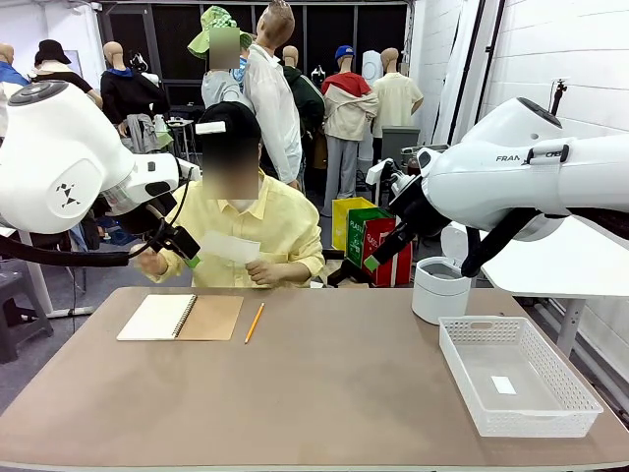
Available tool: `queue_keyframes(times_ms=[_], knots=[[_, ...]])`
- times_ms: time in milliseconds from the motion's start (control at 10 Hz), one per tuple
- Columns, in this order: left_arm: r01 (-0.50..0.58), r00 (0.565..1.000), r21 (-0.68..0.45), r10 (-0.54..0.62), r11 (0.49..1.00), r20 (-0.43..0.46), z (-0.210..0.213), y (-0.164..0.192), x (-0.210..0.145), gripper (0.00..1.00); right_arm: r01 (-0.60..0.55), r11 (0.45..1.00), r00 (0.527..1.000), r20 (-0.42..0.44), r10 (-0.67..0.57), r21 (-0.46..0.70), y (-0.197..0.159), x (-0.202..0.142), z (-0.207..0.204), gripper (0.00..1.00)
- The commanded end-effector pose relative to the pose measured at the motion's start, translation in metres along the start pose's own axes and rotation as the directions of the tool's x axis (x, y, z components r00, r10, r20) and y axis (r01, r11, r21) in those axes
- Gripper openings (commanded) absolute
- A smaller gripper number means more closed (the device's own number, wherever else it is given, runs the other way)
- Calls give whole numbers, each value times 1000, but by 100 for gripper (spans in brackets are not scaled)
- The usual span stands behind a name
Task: Sort the paper based on its condition.
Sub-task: If a person hands you a paper, place it in the Organizing basket , and if it's crumpled, put it in the Trash can.
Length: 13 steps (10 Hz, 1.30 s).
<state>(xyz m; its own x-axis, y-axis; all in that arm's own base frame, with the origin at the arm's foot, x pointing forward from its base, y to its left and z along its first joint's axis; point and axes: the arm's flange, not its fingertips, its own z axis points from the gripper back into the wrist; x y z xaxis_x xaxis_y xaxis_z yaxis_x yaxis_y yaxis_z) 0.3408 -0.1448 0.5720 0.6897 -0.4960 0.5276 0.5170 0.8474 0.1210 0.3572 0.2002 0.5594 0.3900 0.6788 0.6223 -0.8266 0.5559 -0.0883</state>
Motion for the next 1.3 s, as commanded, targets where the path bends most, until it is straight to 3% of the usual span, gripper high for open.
queue_keyframes(times_ms=[0, 800, 900, 1200], knots=[[8, 1000, 2, -8, 1000, 11, -1, 2, 0, 100, 11, 1000, 1000, -5, -11, -9, 1, 0, 0, 100], [8, 1000, 2, -8, 1000, 11, -1, 2, 0, 100, 0, 1000, 1000, 0, 0, 0, 0, 0, 0, 100], [8, 1000, 2, -8, 1000, 11, -1, 2, 0, 100, 33, 999, 999, -1, -33, 7, -1, 0, -2, 100], [8, 1000, 2, -8, 1000, 11, -1, 2, 0, 100, 284, 957, 958, -54, -281, 59, -9, 4, -8, 100]])
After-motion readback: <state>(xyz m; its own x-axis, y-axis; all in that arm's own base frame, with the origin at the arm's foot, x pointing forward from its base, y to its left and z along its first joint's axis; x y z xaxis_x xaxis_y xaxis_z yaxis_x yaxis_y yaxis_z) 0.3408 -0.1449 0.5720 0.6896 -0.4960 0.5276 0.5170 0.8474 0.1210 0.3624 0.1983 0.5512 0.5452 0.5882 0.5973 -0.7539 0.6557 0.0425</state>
